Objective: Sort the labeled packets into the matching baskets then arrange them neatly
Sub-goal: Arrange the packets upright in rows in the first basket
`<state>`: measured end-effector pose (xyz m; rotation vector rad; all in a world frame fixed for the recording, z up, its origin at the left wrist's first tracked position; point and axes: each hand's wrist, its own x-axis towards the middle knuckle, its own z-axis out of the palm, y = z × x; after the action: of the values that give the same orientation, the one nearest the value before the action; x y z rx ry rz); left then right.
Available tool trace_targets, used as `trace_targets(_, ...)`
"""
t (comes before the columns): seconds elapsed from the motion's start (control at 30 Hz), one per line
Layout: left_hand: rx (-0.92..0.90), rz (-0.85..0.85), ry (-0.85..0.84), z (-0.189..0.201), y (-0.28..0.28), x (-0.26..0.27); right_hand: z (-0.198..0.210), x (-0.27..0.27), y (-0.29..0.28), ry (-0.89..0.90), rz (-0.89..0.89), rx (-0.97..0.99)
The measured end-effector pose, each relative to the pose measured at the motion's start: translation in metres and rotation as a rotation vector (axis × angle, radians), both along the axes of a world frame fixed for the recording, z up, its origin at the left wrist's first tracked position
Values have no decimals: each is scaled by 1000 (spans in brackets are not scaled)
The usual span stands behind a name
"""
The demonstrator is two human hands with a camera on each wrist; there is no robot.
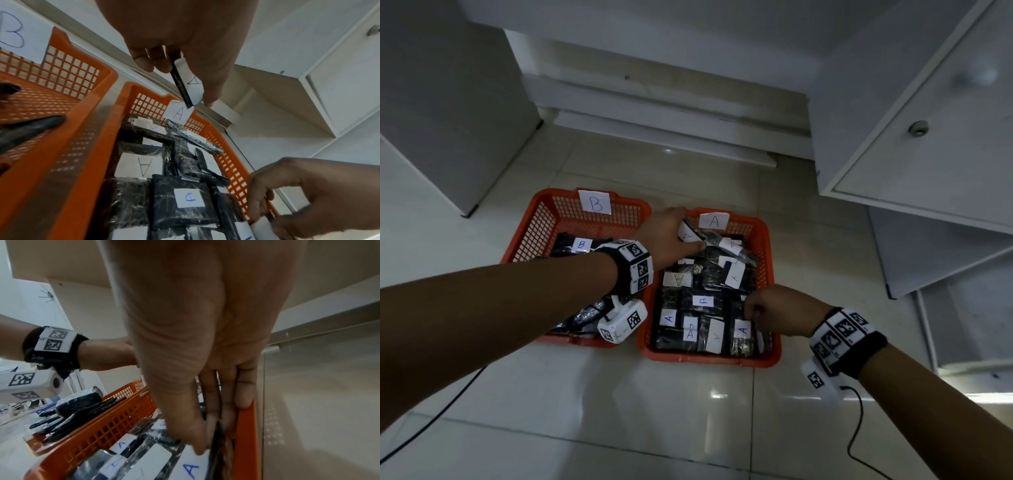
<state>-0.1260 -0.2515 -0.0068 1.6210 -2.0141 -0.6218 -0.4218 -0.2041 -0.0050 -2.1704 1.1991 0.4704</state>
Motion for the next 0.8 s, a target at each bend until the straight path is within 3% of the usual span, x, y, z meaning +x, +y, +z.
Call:
trace_targets(0.3,5,50,-50,-2,3,16,11,0,3,90,256,0)
trace_targets(0.8,-6,27,-65,-6,3,9,-1,-11,-2,46,301,-33)
